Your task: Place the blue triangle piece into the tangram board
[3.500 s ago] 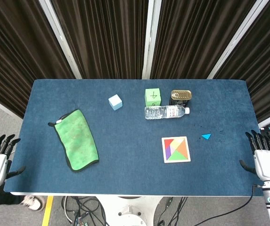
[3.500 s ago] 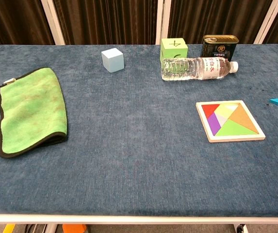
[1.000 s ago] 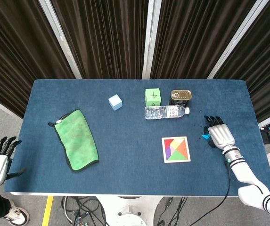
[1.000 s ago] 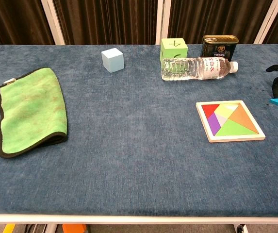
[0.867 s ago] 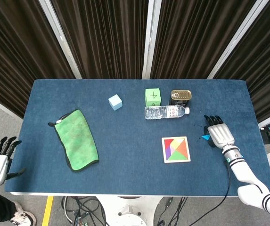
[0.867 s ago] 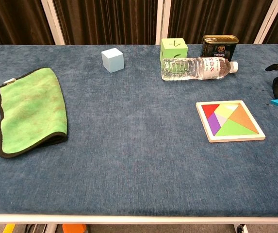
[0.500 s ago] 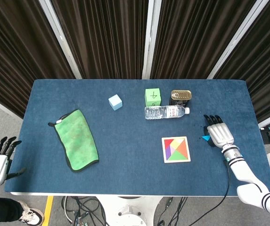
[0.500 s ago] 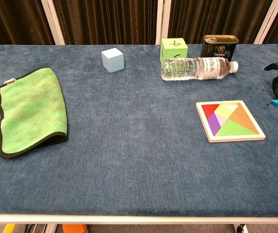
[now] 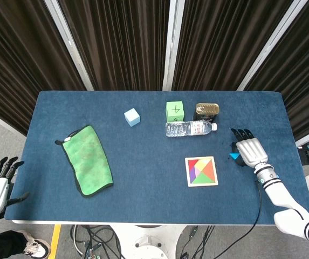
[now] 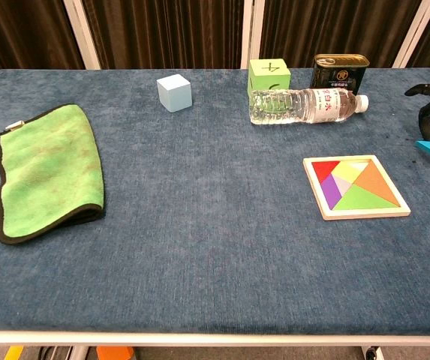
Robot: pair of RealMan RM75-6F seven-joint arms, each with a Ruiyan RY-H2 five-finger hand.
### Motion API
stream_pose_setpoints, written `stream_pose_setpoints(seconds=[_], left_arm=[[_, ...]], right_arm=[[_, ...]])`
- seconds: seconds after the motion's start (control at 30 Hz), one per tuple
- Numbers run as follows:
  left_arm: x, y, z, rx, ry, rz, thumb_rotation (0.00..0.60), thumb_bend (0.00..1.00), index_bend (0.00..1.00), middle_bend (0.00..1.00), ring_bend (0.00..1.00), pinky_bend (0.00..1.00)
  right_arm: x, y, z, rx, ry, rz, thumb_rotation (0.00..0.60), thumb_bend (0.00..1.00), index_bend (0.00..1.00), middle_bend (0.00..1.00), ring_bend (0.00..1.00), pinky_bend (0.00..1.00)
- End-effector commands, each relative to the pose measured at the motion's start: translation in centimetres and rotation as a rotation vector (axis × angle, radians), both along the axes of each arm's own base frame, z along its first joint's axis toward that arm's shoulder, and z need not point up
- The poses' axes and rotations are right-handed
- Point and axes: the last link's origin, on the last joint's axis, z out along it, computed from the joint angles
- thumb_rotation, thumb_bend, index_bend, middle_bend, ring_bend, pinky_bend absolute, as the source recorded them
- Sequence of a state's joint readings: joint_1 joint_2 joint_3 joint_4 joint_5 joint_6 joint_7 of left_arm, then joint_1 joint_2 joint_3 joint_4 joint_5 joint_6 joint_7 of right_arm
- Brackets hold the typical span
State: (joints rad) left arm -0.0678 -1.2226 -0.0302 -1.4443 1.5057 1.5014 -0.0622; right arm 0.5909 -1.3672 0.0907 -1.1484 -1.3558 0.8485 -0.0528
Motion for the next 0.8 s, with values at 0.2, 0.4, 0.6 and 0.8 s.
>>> stream_pose_setpoints(seconds=[0.2, 0.4, 0.6, 0.8], left_arm=[[-0.1, -0.1, 0.1, 0.003, -0.002, -0.002, 0.6, 0.04, 0.19, 0.11, 0.01, 0.12], [-0.2, -0.1, 0.2, 0.005, -0.007, 0.001, 0.6, 0.04, 0.19, 0.11, 0.01, 0.12], [-0.4, -0.1, 0.1, 0.004, -0.012, 0.002, 0.6, 0.04, 0.19, 0.11, 0.01, 0.12], [-0.4, 0.1, 0.1, 0.005, -0.018, -0.001, 0.6, 0.04, 0.19, 0.11, 0.01, 0.12]], right_arm=[[3.6, -0.6, -0.3, 0.074, -0.042, 0.031, 0.6, 0.22, 0.56, 0.02, 0.0, 0.0], [5.8, -1.1, -1.7, 0.118, -0.03, 0.064, 0.6, 0.22, 0.56, 0.02, 0.0, 0.0], [6.8, -1.0, -3.7, 0.159, -0.034, 0.064, 0.6, 0.23, 0.56, 0.02, 0.0, 0.0], [7.3, -0.7, -4.7, 0.182, -0.024, 0.074, 0.6, 0.23, 0.56, 0.02, 0.0, 0.0]])
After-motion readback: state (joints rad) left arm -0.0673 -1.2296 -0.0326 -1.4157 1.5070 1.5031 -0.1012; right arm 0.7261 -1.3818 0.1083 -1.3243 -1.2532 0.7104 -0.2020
